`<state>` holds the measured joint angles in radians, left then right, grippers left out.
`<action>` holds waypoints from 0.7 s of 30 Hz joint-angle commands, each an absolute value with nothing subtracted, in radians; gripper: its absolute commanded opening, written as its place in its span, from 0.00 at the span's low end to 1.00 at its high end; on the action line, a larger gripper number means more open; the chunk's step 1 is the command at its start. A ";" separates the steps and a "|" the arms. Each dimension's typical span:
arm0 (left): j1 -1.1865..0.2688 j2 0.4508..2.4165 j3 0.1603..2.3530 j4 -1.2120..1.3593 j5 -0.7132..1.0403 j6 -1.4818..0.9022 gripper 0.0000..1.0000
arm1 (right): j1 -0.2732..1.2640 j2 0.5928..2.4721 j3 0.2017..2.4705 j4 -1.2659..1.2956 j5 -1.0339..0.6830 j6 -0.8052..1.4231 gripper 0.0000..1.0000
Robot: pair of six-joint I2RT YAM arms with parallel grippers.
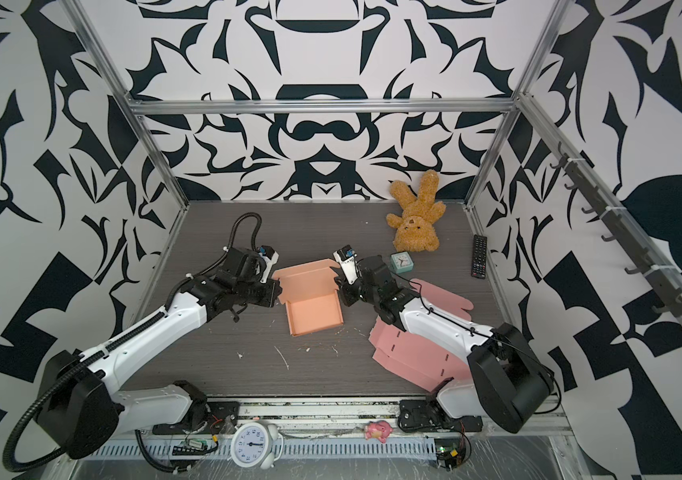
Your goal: Fold the paper box
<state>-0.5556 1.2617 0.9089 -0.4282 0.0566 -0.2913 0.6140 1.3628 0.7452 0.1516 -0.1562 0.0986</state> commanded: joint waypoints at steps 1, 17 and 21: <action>-0.553 1.267 0.921 -0.325 0.016 -0.277 0.04 | 0.635 1.369 0.799 0.084 -0.064 0.155 0.15; -0.553 1.362 0.910 -0.266 0.102 -0.202 0.05 | 0.685 1.408 0.844 0.046 0.003 0.153 0.20; -0.552 1.368 0.912 -0.281 0.138 -0.182 0.05 | 0.686 1.391 0.838 0.042 0.024 0.160 0.25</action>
